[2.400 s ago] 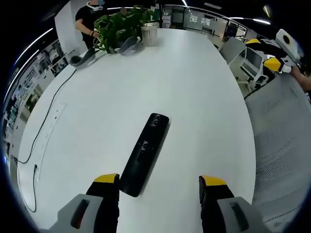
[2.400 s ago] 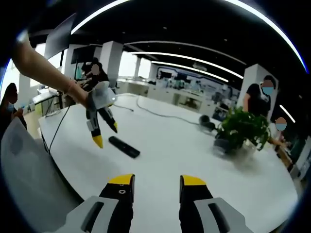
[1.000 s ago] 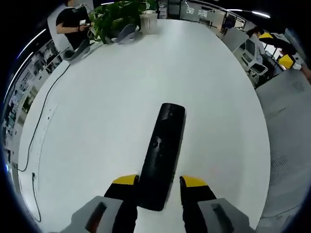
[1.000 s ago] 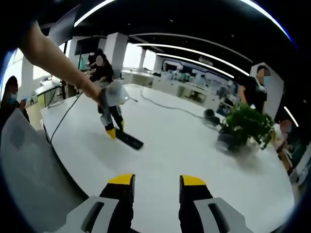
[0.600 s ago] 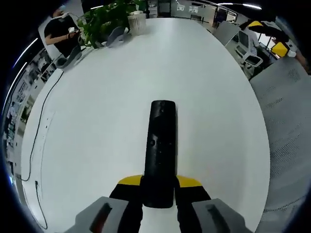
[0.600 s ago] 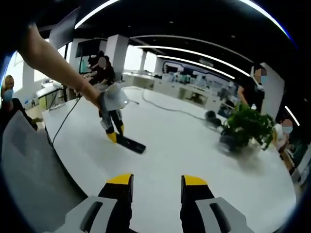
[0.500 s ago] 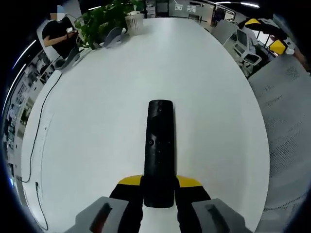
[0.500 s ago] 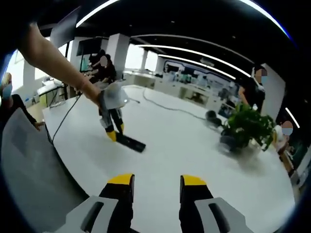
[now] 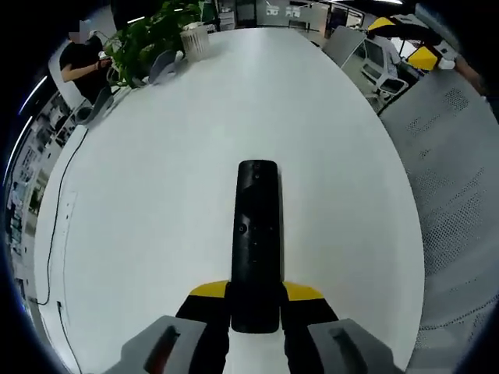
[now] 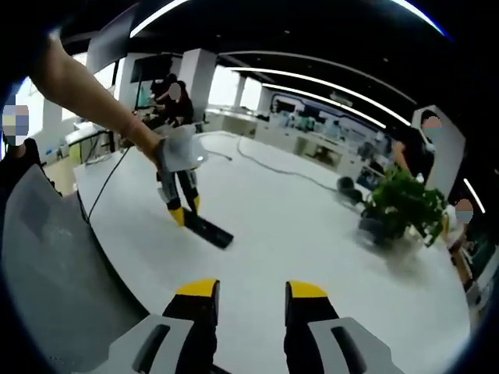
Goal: Press the specified remote control buttons in sequence, fully releasing each button before pressing the next.
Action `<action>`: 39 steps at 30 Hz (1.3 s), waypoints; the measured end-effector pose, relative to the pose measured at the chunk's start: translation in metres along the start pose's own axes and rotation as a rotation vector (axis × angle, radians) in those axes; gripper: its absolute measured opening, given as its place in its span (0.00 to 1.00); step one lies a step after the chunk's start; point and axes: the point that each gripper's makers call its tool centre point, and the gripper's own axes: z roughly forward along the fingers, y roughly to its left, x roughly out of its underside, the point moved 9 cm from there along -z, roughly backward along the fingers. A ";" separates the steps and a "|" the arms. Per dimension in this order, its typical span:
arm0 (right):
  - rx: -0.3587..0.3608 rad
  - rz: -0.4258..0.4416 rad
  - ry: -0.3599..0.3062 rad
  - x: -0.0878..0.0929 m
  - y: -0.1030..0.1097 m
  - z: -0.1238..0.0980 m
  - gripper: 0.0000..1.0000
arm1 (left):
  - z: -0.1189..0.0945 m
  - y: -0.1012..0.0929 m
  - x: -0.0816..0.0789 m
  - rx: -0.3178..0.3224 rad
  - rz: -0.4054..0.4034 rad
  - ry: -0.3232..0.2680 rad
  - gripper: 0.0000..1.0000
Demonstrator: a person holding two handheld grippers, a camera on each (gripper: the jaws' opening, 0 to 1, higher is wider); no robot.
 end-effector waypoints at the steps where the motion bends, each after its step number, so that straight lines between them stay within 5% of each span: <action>1: -0.002 -0.004 0.002 0.000 0.000 0.000 0.31 | 0.000 -0.001 0.000 0.000 0.002 0.000 0.25; 39: -0.047 -0.072 0.032 0.001 0.006 0.003 0.24 | -0.003 -0.050 0.003 0.047 0.029 -0.005 0.25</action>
